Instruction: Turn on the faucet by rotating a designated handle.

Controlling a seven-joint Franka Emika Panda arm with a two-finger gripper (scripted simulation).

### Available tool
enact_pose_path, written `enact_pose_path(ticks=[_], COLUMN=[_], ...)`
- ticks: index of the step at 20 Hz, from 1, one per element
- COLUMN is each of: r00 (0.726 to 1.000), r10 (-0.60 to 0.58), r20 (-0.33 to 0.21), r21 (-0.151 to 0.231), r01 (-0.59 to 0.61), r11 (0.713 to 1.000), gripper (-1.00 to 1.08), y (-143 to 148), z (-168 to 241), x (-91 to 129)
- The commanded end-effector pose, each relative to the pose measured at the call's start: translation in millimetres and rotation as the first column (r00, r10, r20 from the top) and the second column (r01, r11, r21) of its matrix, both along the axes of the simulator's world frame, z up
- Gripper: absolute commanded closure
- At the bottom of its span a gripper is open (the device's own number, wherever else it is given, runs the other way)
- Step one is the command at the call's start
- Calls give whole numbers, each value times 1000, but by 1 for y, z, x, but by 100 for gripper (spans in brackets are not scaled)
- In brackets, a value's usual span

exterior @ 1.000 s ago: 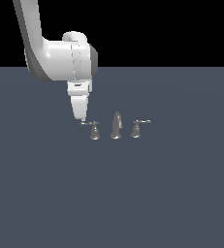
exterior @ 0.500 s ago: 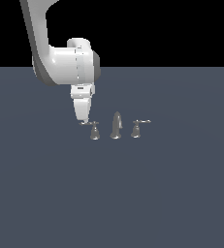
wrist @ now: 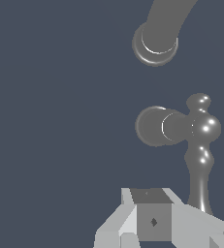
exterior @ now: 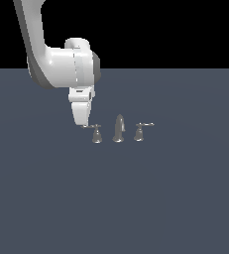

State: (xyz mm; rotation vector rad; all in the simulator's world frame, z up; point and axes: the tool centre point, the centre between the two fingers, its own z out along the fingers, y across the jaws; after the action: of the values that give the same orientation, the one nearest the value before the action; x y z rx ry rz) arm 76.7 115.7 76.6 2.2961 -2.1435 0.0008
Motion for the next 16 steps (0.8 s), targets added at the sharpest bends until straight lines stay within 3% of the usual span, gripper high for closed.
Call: enact_pose_path(ticks=[1, 6, 8, 16], r00=[1000, 1000, 1000, 1000], r10=[0, -1, -11, -6], r20=[0, 0, 8, 4], r21=[0, 1, -1, 0], r01=[0, 1, 11, 6], r11=[1000, 1000, 1000, 1000], gripper=[108, 108, 108, 108], y=[3, 9, 1, -3], z=[0, 0, 0, 0], x=[-8, -23, -15, -39])
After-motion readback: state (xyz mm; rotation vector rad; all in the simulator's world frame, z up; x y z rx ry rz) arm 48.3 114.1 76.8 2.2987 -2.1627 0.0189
